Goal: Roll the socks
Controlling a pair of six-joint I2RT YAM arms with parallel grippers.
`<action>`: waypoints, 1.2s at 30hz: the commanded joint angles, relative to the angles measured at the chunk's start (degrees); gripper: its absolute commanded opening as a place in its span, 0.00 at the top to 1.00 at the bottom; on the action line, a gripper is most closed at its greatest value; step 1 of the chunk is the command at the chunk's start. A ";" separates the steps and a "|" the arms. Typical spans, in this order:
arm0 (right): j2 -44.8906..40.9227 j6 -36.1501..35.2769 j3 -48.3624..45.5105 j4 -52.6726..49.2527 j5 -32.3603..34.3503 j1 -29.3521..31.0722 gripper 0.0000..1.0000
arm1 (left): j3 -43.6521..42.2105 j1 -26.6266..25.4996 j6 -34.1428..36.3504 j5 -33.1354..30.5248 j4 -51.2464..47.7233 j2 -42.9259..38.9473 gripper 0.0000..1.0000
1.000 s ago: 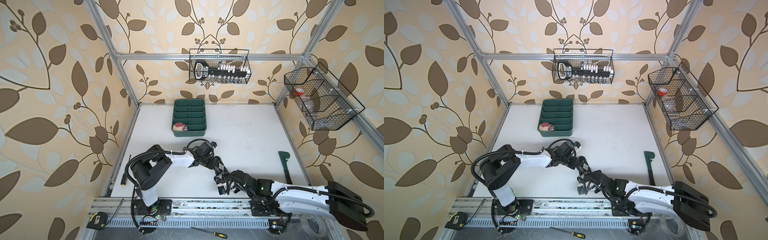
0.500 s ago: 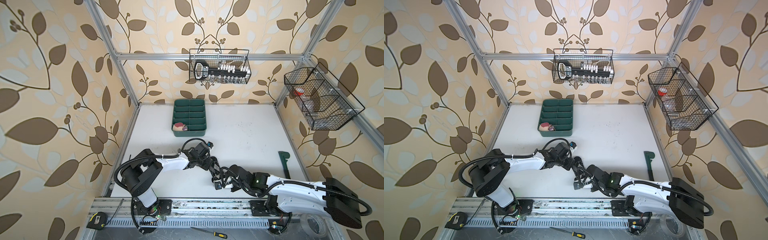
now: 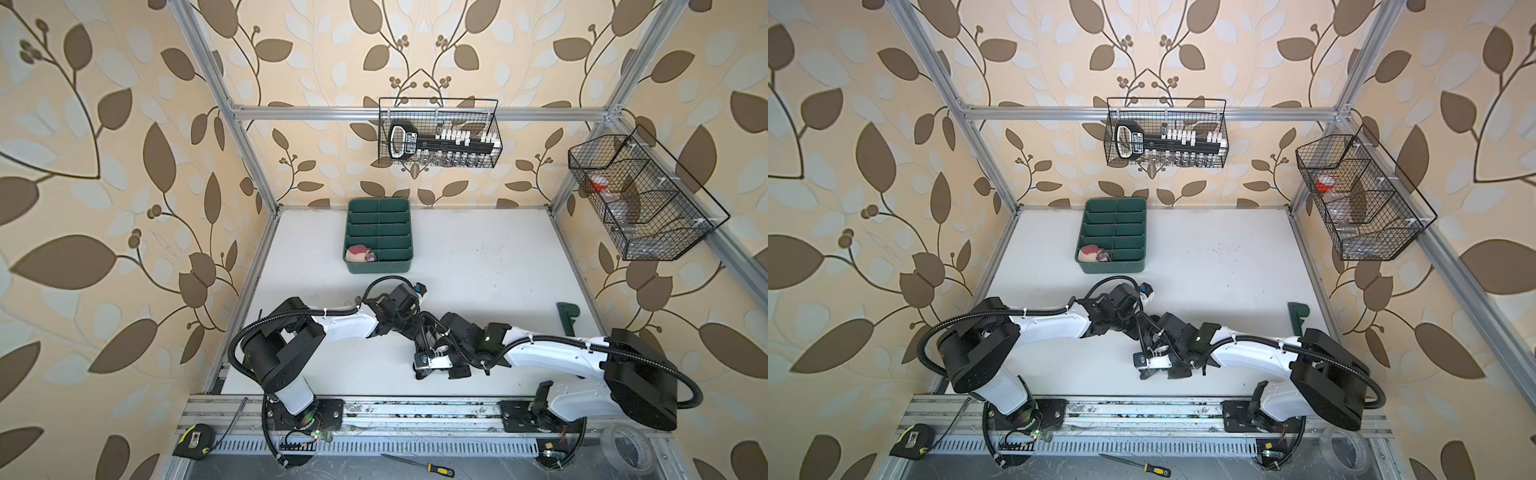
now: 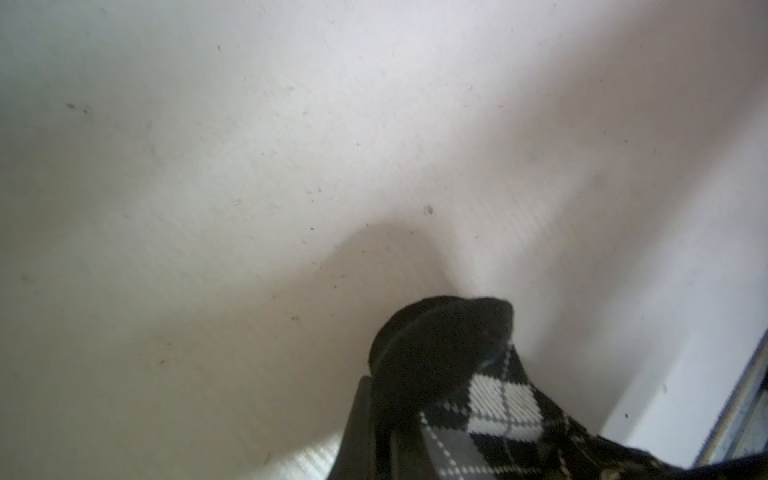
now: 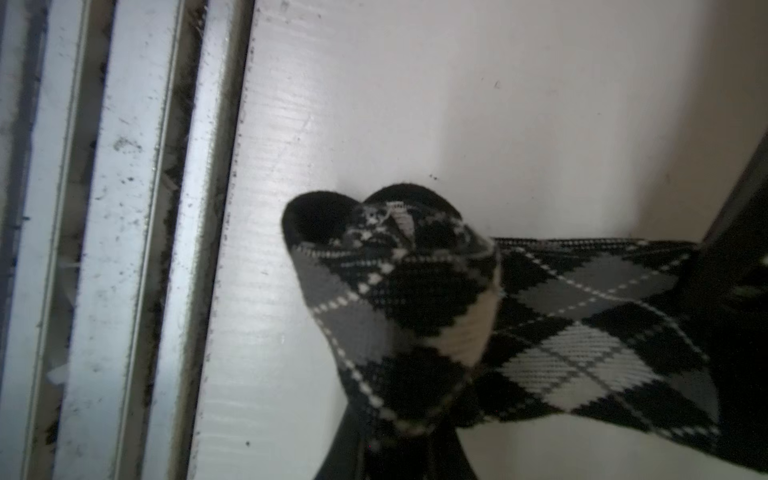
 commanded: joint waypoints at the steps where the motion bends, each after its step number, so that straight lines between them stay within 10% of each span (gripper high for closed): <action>1: 3.90 0.86 -0.79 -10.28 -8.45 0.14 1.00 | -0.45 2.18 -0.72 -6.94 4.20 -1.36 0.83; 11: 11.71 1.47 4.82 -13.71 -9.47 -1.25 1.00 | 1.97 5.56 2.12 -8.12 2.50 -6.61 0.40; 20: 15.32 2.85 7.35 -14.35 -9.38 -3.82 1.00 | 8.13 11.49 18.64 -11.38 -6.83 -28.05 0.18; 31: 25.69 4.79 16.47 -19.31 -12.45 -5.60 1.00 | 7.80 11.34 45.77 17.38 -19.27 -53.72 0.03; 36: 31.01 6.54 20.89 -22.16 -12.74 -6.80 1.00 | 9.28 6.72 56.95 18.16 -30.96 -54.52 0.06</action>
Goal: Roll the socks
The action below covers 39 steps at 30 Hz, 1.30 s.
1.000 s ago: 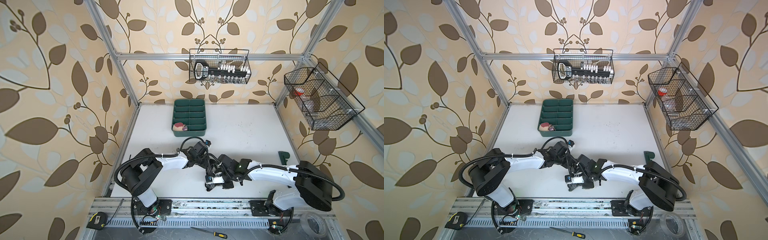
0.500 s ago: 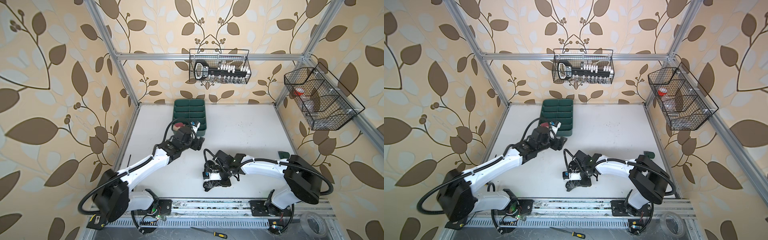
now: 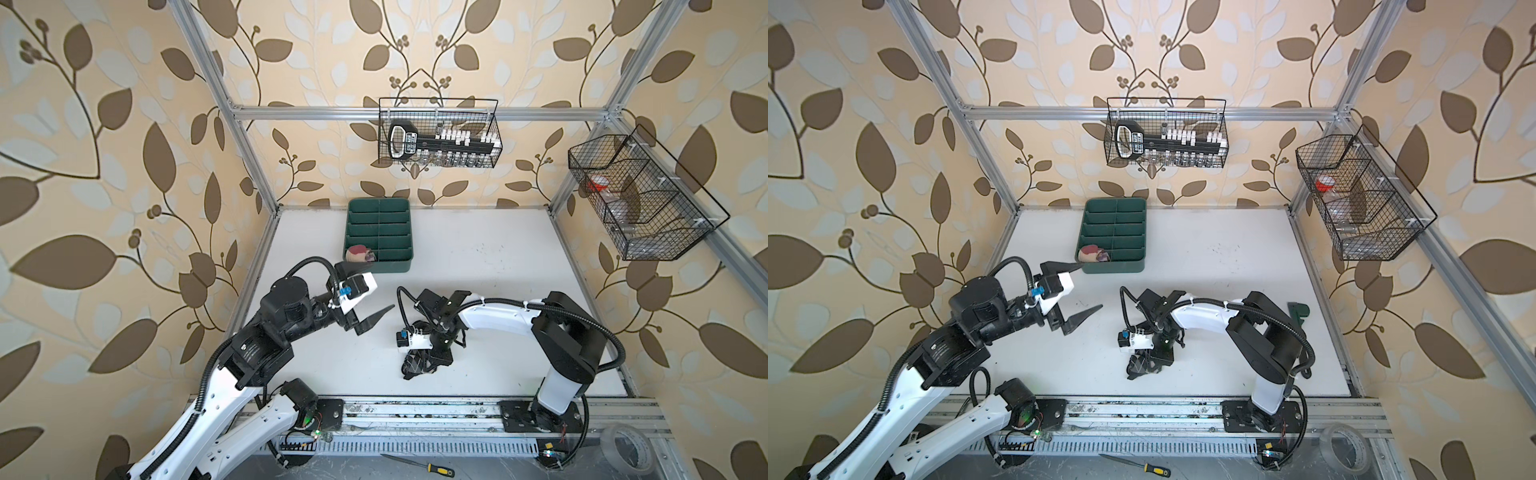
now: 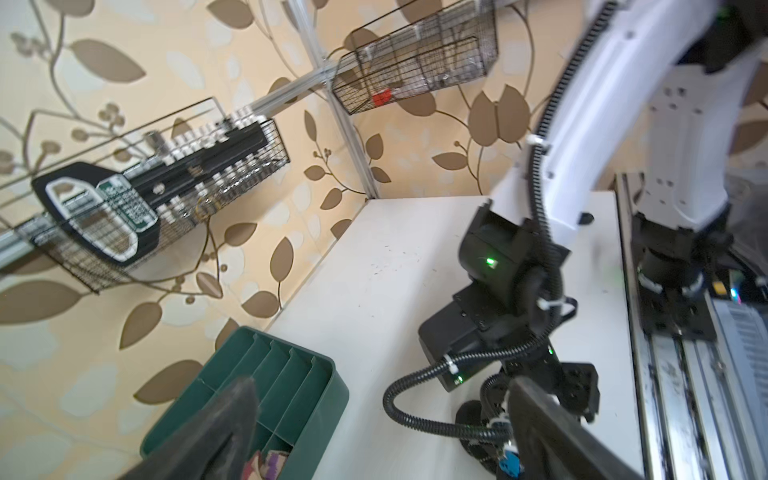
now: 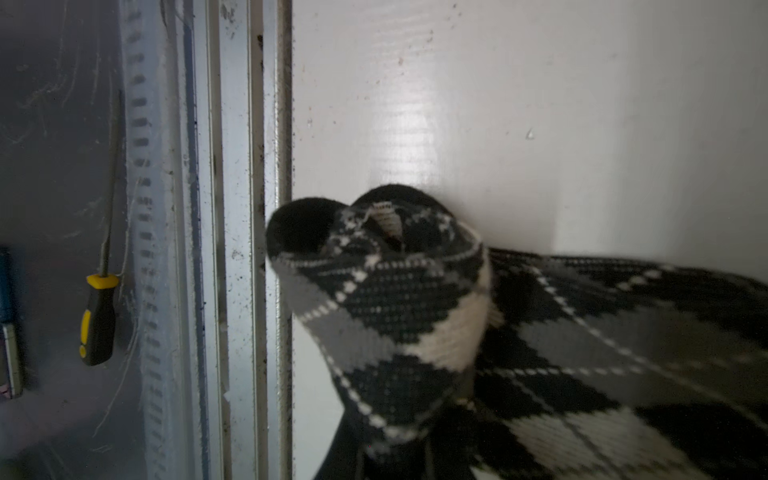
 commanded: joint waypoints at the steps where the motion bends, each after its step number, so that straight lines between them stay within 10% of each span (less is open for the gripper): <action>1: 8.17 1.93 -0.95 -2.65 6.04 -0.57 1.00 | 0.55 -4.32 13.57 2.68 -11.45 1.93 0.06; 16: 11.08 3.68 2.63 -3.71 3.92 -4.36 1.00 | -22.20 -44.46 21.49 -38.66 6.40 11.71 0.17; 39: 8.30 3.33 1.27 -2.81 3.48 -5.59 1.00 | -31.69 -46.53 9.95 -50.87 30.32 34.74 0.23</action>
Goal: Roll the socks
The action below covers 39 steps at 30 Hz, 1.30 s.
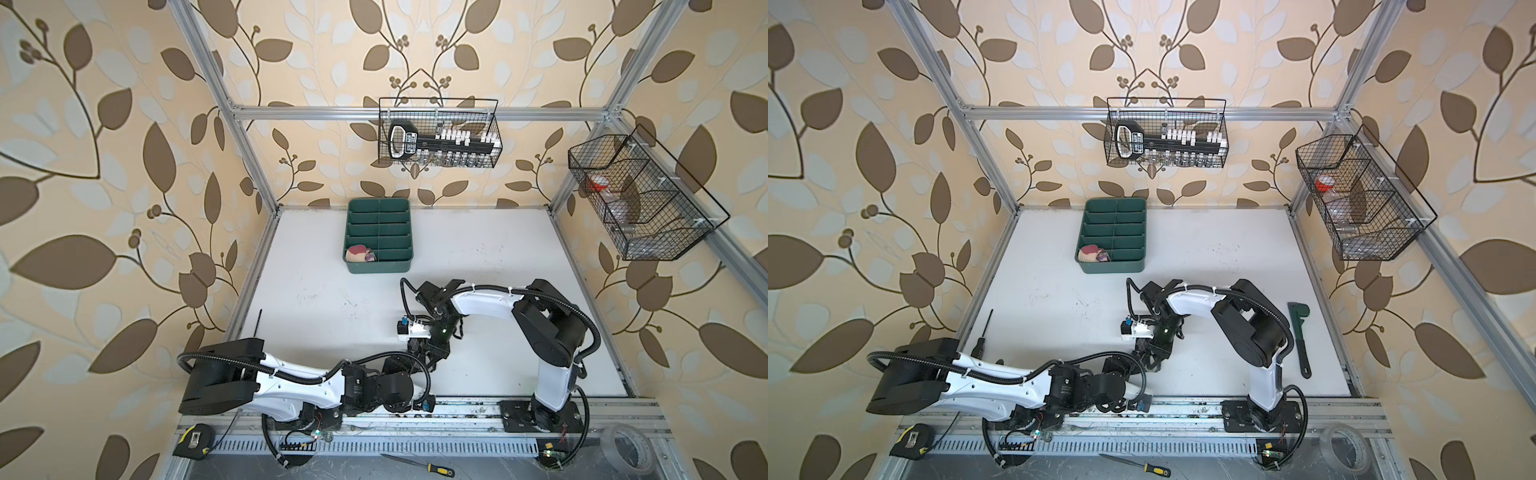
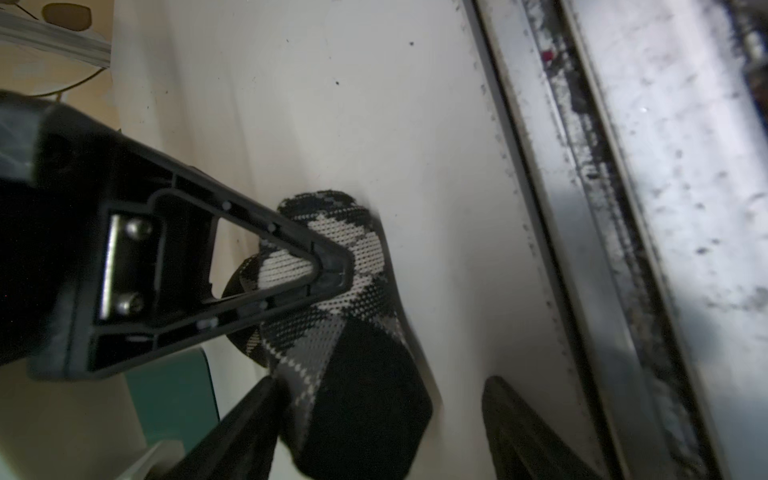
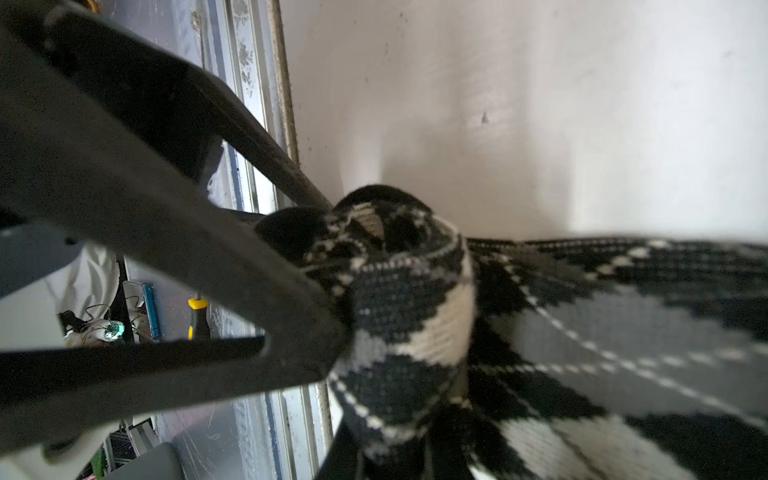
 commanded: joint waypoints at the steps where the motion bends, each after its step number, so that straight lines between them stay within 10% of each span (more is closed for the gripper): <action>1: 2.51 0.24 -3.18 3.06 11.62 -0.61 1.00 | 0.13 -0.27 -2.48 -3.00 3.87 1.62 0.22; 27: 2.37 -0.45 -3.43 2.27 9.98 -0.67 1.00 | 1.76 -0.22 -2.51 -7.14 8.84 15.82 0.50; 39: 1.74 0.93 -3.43 2.91 10.88 -1.13 1.00 | 3.14 -0.27 -2.58 -3.90 4.94 16.17 0.94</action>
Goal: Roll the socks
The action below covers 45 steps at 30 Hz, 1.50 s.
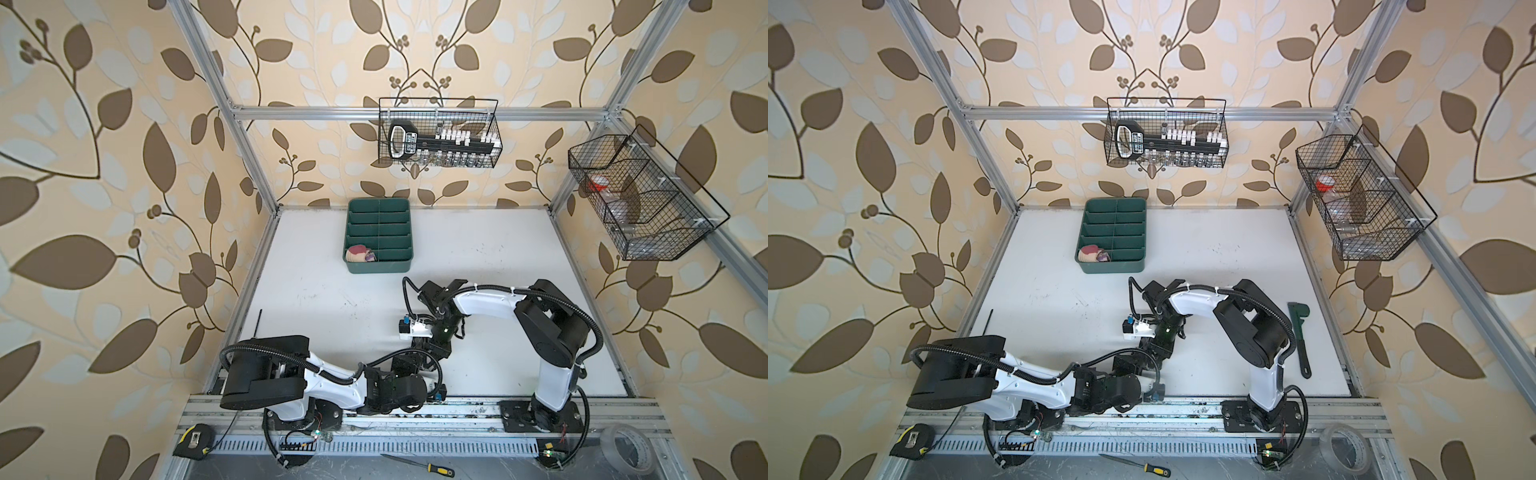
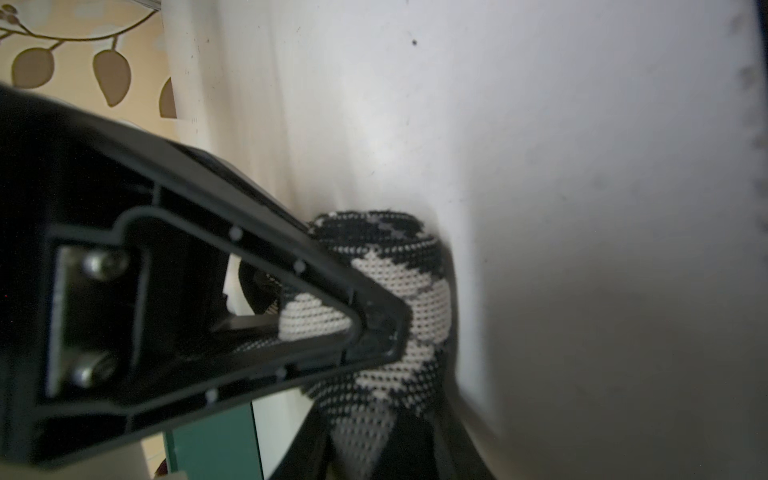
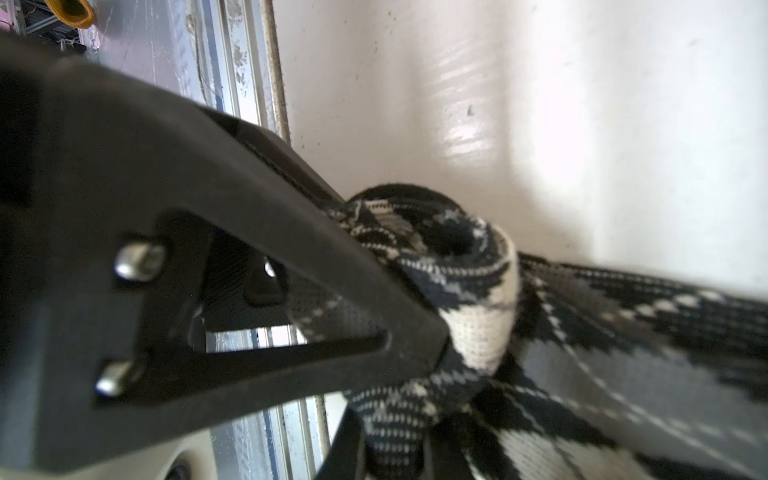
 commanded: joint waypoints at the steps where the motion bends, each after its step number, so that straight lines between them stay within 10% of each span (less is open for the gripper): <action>1: 2.15 0.69 -2.83 2.55 10.79 -0.63 1.00 | 0.69 -0.25 -0.25 6.79 -6.78 2.03 0.98; 10: -2.61 1.81 -5.39 6.15 14.29 -1.66 0.43 | 4.78 1.33 -1.82 11.04 -12.94 4.10 1.00; 24: -38.39 10.87 -12.47 24.25 27.45 -25.17 0.26 | 15.43 11.46 -7.30 34.52 -31.55 -1.27 1.00; 35: -61.05 6.92 -19.45 31.65 38.59 -21.82 0.26 | 25.52 18.06 -19.87 49.40 -38.13 9.12 1.00; 45: -79.35 -10.02 -22.69 21.03 34.69 -14.77 0.28 | 28.96 27.08 -29.31 66.49 -34.43 17.41 1.00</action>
